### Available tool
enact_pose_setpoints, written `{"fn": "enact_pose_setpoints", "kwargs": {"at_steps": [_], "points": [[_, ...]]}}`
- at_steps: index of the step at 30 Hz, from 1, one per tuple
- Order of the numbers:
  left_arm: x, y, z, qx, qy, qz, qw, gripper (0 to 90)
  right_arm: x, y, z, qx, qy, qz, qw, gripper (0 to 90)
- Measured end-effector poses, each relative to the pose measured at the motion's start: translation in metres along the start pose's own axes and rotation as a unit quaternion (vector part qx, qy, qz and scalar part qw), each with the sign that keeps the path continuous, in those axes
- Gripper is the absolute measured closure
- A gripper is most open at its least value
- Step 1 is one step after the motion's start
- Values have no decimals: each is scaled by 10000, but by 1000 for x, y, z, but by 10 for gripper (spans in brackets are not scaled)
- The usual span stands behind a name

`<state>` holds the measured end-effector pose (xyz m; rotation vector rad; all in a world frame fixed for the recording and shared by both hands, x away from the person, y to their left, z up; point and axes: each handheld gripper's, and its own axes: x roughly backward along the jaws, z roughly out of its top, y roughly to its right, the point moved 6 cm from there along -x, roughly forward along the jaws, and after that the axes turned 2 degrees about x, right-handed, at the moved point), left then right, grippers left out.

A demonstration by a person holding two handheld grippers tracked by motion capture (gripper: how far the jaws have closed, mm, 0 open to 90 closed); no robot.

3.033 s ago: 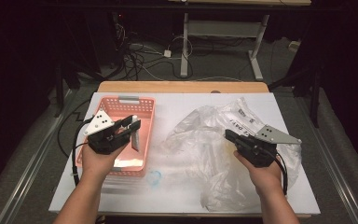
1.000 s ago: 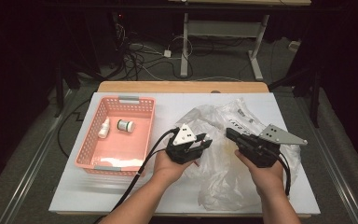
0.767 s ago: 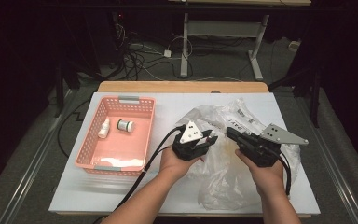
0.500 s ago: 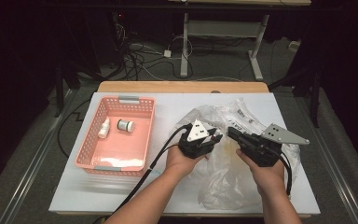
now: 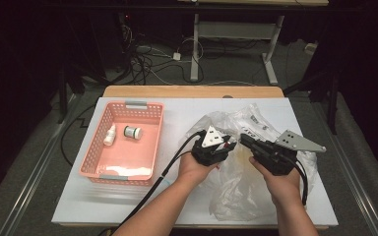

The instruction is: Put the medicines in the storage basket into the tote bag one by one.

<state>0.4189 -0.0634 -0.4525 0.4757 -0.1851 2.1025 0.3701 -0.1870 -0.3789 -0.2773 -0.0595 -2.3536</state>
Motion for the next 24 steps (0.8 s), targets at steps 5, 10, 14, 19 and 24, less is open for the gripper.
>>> {"fn": "enact_pose_setpoints", "kwargs": {"at_steps": [5, 10, 14, 19, 24], "points": [[0, -1, -2, 22, -118, 4, 9999, 564, 0, 1, 0, -17, 4, -15, 10000, 900], [4, 4, -2, -10, -176, -88, 9998, 564, 0, 3, 0, -37, 12, -42, 10000, 900], [10, 9, -4, -79, -218, -155, 9996, 564, 1, 4, 0, -44, 23, -46, 10000, 900], [22, 11, -10, 106, -242, -315, 9992, 556, 2, 4, -1, -47, 12, -56, 10000, 900], [37, 10, -18, 194, -197, -324, 9991, 554, 2, 4, -2, -44, -15, -56, 10000, 900]]}}
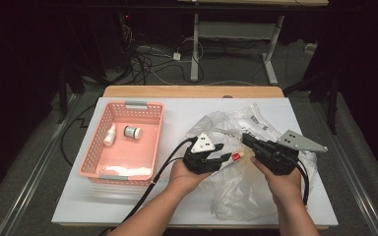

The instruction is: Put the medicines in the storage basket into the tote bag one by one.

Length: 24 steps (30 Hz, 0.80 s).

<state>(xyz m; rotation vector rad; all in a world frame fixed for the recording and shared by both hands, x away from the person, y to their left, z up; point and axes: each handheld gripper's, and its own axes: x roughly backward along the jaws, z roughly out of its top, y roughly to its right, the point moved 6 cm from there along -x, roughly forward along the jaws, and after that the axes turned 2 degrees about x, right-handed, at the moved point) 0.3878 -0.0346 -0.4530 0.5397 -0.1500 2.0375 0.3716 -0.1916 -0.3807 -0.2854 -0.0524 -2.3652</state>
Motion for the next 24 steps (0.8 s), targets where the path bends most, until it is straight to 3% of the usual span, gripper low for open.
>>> {"fn": "enact_pose_setpoints", "kwargs": {"at_steps": [7, 10, 16, 21, 24], "points": [[20, 2, -10, 78, -20, -3, 10000, 487, 0, -1, -2, 19, -42, -18, 10000, 900], [28, 4, -13, 65, 6, 22, 10000, 398, -1, -1, -3, 20, -64, -7, 10000, 900], [48, 8, -15, 84, -12, -5, 10000, 302, 0, -1, -5, 27, -82, -19, 10000, 900], [60, 6, -19, 135, -113, 34, 9998, 144, 0, -1, -5, 16, -73, -21, 10000, 900], [67, 5, -21, 99, -112, 101, 9998, 116, 1, -2, -5, 29, -75, -34, 10000, 900]]}}
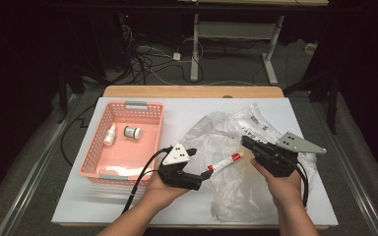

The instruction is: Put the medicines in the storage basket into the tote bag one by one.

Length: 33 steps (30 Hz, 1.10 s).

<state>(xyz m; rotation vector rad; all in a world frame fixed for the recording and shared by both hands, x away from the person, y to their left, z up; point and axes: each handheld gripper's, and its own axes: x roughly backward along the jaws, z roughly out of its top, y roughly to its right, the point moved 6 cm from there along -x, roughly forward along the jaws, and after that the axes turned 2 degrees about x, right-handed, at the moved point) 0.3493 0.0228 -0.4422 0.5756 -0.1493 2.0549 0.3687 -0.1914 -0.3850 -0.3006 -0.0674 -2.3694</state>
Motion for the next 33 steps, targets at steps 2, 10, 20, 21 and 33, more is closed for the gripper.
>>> {"fn": "enact_pose_setpoints", "kwargs": {"at_steps": [2, 10, 20, 21, 33], "points": [[3, 0, -2, -14, -20, 48, 10000, 74, 0, 0, 0, 14, 10, 6, 10000, 900], [12, -6, -10, 129, 30, 223, 9997, 0, 0, -1, -1, 32, -30, 9, 10000, 900], [36, -16, -5, 260, 157, 322, 9990, 0, 1, -2, -2, 44, -28, 6, 10000, 900], [39, -18, -4, 252, 177, 372, 9988, 0, 1, -2, -2, 42, -25, 13, 10000, 900], [77, -52, -11, 370, 183, 970, 9944, 0, 3, 1, -2, -17, -2, -6, 10000, 900]]}}
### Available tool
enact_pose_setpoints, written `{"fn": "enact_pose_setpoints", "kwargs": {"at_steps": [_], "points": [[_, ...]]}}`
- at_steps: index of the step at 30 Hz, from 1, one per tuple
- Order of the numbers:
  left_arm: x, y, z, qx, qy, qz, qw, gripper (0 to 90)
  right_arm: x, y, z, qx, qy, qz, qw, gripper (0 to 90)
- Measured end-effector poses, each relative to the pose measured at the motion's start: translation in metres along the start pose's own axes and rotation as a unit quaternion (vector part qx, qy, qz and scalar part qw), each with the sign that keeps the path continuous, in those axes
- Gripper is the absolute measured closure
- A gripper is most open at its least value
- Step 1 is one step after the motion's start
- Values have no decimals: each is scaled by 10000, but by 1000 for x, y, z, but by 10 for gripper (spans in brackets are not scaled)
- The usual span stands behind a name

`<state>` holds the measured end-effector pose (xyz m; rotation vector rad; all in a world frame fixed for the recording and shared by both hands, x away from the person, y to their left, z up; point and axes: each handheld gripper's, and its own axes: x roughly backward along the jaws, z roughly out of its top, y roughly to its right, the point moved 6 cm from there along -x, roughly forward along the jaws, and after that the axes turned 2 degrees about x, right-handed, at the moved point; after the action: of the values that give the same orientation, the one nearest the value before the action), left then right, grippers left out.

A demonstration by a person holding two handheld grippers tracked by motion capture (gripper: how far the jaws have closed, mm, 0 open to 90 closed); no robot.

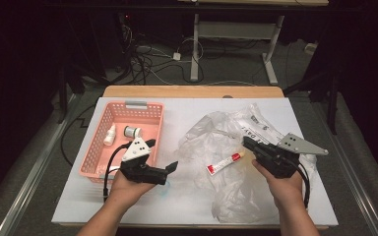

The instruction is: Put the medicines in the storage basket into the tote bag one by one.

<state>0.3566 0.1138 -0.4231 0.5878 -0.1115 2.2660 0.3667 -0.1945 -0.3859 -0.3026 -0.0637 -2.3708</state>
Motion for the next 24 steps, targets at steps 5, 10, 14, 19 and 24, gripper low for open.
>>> {"fn": "enact_pose_setpoints", "kwargs": {"at_steps": [5, 10, 14, 19, 24], "points": [[5, -10, 1, 58, 44, 137, 9999, 0, 1, 0, 0, 7, 8, -4, 10000, 900], [10, -23, -2, 155, 13, 292, 9995, 0, 1, 1, 0, 22, 15, -4, 10000, 900], [13, -31, -8, 163, -86, 443, 9988, 0, 2, 1, 0, 24, 13, 6, 10000, 900], [20, -42, -9, 280, -61, 503, 9983, 0, 2, 0, 0, 14, 8, 11, 10000, 900], [29, -52, -11, 365, -35, 615, 9974, 0, 2, 1, 0, 32, 16, 18, 10000, 900]]}}
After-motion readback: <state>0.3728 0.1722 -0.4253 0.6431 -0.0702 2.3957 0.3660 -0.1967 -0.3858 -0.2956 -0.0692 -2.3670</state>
